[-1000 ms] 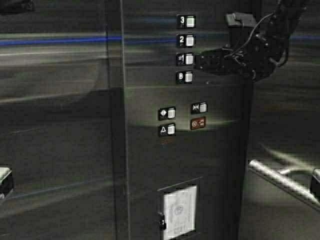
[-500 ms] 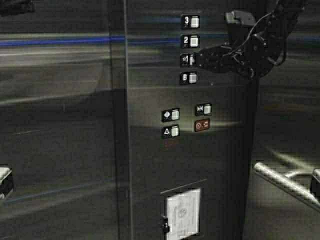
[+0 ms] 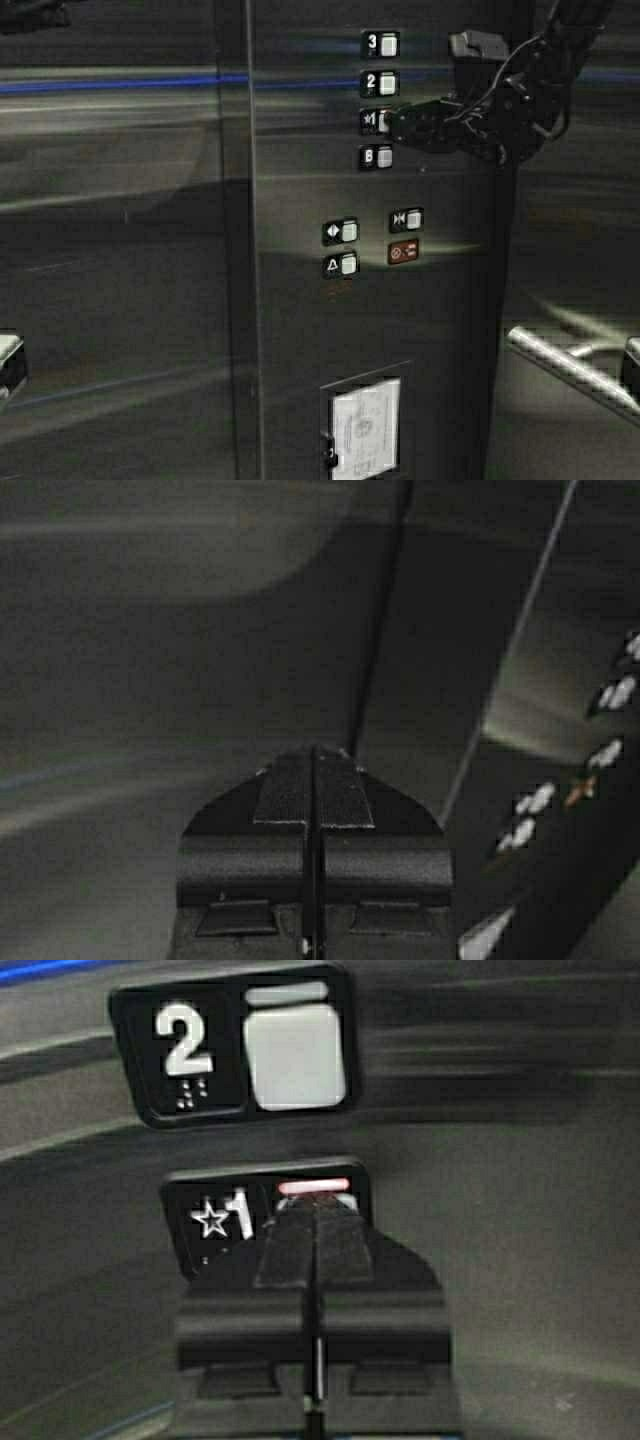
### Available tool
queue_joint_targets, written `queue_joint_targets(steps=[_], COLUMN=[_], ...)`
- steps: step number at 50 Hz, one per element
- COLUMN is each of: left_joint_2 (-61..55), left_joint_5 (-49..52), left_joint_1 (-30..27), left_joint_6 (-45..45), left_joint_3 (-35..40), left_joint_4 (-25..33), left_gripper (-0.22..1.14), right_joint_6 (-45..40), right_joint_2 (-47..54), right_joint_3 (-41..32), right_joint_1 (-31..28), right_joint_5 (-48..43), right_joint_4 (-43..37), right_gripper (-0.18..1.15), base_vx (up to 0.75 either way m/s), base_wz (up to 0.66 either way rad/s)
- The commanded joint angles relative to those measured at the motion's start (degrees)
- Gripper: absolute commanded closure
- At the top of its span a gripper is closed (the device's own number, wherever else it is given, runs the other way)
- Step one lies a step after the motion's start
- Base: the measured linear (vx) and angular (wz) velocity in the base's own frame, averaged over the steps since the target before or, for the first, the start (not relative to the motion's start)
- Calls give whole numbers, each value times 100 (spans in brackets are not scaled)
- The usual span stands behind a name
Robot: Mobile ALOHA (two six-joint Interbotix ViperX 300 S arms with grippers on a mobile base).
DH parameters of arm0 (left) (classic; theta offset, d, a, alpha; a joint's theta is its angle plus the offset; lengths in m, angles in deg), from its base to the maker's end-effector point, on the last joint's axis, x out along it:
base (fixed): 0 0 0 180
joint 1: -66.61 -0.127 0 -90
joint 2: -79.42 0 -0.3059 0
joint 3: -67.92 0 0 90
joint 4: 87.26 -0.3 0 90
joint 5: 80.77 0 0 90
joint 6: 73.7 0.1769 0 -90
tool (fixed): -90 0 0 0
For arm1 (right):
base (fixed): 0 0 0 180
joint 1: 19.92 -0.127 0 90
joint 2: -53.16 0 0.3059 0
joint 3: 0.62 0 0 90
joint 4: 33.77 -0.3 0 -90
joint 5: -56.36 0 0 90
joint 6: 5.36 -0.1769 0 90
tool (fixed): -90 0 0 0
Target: Navigate to elevator, push the call button, then enter the elevator
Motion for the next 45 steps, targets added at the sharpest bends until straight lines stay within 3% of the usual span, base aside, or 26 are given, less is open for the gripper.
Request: queue_joint_targets(steps=[1,23,45], left_joint_2=[-18,44,97], left_joint_5=[-26,-18,62], left_joint_1=[9,9,9], left_joint_6=[0,-53,-62], left_joint_3=[53,53,35], left_joint_4=[-9,0,0], left_gripper=[89,89,89], right_joint_6=[18,70,9], right_joint_2=[-360,-1644,-3155], right_joint_3=[229,1731,2206], right_joint_1=[0,237,299], right_joint_5=[-53,-176,1802], right_joint_4=[-26,-149,-149], right_gripper=[92,92,92], base_vx=[-1,0,-3], base_wz=[-1,0,-3])
